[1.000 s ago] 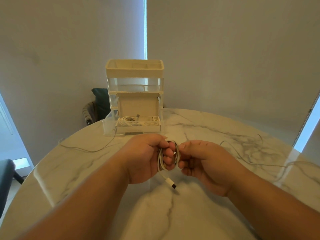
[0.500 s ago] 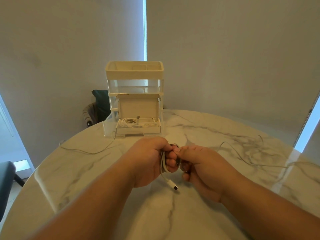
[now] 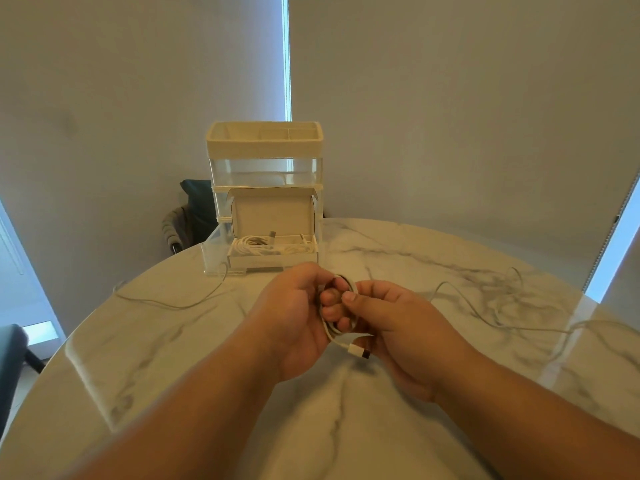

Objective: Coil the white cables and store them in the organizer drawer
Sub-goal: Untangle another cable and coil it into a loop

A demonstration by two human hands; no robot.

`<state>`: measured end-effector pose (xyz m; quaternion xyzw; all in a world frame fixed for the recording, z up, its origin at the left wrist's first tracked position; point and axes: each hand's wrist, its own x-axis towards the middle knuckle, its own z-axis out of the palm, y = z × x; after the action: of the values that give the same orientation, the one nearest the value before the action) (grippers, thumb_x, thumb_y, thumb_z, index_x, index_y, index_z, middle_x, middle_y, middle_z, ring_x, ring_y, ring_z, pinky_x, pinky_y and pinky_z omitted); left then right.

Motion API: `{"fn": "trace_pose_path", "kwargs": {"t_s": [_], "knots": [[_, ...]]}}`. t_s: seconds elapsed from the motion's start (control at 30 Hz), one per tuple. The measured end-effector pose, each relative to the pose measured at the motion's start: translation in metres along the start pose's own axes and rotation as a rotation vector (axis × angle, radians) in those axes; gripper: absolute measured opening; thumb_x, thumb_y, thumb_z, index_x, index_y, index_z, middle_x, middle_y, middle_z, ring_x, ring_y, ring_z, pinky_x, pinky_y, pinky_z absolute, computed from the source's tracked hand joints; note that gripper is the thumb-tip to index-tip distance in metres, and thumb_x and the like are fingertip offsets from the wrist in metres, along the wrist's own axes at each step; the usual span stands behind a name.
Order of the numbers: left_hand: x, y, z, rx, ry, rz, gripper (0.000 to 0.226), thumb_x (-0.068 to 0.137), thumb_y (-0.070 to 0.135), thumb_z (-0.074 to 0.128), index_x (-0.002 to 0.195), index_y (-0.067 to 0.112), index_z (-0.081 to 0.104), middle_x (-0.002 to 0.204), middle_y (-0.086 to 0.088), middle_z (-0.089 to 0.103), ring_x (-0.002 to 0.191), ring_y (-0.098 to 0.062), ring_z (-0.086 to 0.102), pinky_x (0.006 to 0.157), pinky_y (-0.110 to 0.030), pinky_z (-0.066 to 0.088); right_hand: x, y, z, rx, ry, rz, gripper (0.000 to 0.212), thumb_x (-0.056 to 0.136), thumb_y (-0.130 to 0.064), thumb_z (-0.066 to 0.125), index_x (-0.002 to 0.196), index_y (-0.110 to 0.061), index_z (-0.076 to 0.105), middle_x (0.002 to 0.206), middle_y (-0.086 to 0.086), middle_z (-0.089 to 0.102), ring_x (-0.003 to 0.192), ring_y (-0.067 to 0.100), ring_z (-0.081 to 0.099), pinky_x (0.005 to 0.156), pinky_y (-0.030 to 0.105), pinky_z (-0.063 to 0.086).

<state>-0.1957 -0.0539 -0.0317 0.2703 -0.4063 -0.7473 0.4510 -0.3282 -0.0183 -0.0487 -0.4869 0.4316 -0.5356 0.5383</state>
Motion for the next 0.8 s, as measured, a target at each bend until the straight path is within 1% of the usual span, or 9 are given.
{"fn": "trace_pose_path", "kwargs": {"t_s": [0.07,0.17,0.27,0.33,0.47,0.57,0.67,0.7,0.8], "knots": [[0.0006,-0.0025,0.0007,0.033,0.012,0.016,0.024,0.094,0.020,0.051,0.075,0.006,0.055,0.056,-0.001,0.031,0.048,-0.012,0.032,0.048,-0.026,0.041,-0.0004,-0.0007,-0.0001,0.010,-0.003,0.005,0.015,0.094,-0.013,0.060,0.100,-0.003,0.070,0.087,0.009,0.074,0.071,0.011,0.061,0.069,0.029,0.043],[0.0027,-0.0036,0.0007,0.052,0.050,0.071,0.027,0.098,0.022,0.052,0.076,0.006,0.053,0.056,-0.002,0.029,0.049,-0.013,0.032,0.050,-0.027,0.040,-0.0012,-0.0023,-0.0018,0.017,-0.026,-0.003,0.013,0.092,-0.009,0.060,0.099,-0.008,0.071,0.091,0.009,0.075,0.076,0.012,0.065,0.067,0.027,0.045],[0.0044,-0.0012,-0.0012,0.009,0.078,0.122,0.028,0.099,0.021,0.050,0.076,0.006,0.052,0.056,-0.002,0.030,0.050,-0.013,0.032,0.055,-0.030,0.036,-0.0011,-0.0041,-0.0012,-0.006,-0.091,-0.022,0.027,0.087,-0.002,0.063,0.110,-0.013,0.071,0.100,0.004,0.075,0.087,0.011,0.067,0.066,0.026,0.045],[0.0042,0.0001,-0.0010,0.007,0.100,0.143,0.029,0.099,0.022,0.051,0.075,0.006,0.052,0.056,-0.002,0.031,0.050,-0.014,0.034,0.056,-0.032,0.037,-0.0001,-0.0054,-0.0007,0.001,-0.112,-0.037,0.033,0.086,0.006,0.060,0.113,-0.012,0.070,0.101,0.004,0.075,0.088,0.011,0.066,0.066,0.023,0.046],[0.0024,0.0010,0.0027,0.074,0.175,0.152,0.030,0.099,0.020,0.053,0.073,0.005,0.053,0.054,-0.004,0.034,0.048,-0.016,0.038,0.050,-0.031,0.042,0.0018,-0.0037,0.0001,0.034,-0.105,-0.053,0.033,0.084,0.013,0.057,0.105,-0.006,0.072,0.095,0.006,0.075,0.083,0.011,0.068,0.062,0.016,0.048],[0.0002,0.0026,0.0041,0.166,0.233,0.168,0.031,0.098,0.020,0.055,0.071,0.004,0.054,0.052,-0.005,0.038,0.048,-0.017,0.040,0.049,-0.030,0.043,0.0036,0.0003,0.0024,0.040,-0.084,-0.047,0.032,0.083,0.014,0.056,0.104,-0.005,0.071,0.092,0.007,0.075,0.081,0.012,0.068,0.063,0.018,0.049],[-0.0011,0.0037,0.0036,0.449,0.316,0.251,0.035,0.097,0.027,0.057,0.066,0.009,0.058,0.049,-0.002,0.046,0.052,-0.019,0.044,0.059,-0.035,0.040,0.0053,0.0013,0.0029,0.034,-0.062,-0.050,0.030,0.085,0.014,0.056,0.105,-0.003,0.069,0.092,0.009,0.074,0.079,0.014,0.067,0.069,0.026,0.049],[-0.0012,0.0039,0.0037,0.488,0.335,0.267,0.037,0.096,0.028,0.058,0.064,0.010,0.059,0.048,-0.001,0.048,0.052,-0.018,0.045,0.061,-0.035,0.039,0.0049,0.0005,0.0029,0.036,-0.067,-0.049,0.029,0.085,0.013,0.056,0.107,-0.002,0.069,0.094,0.011,0.074,0.080,0.014,0.067,0.070,0.028,0.049],[-0.0014,0.0034,0.0039,0.432,0.350,0.226,0.040,0.095,0.029,0.060,0.058,0.015,0.061,0.050,-0.002,0.051,0.051,-0.018,0.047,0.064,-0.039,0.041,0.0028,-0.0008,0.0030,0.038,-0.076,-0.032,0.027,0.085,0.010,0.058,0.104,-0.004,0.071,0.095,0.010,0.074,0.083,0.017,0.066,0.071,0.029,0.047]]}}
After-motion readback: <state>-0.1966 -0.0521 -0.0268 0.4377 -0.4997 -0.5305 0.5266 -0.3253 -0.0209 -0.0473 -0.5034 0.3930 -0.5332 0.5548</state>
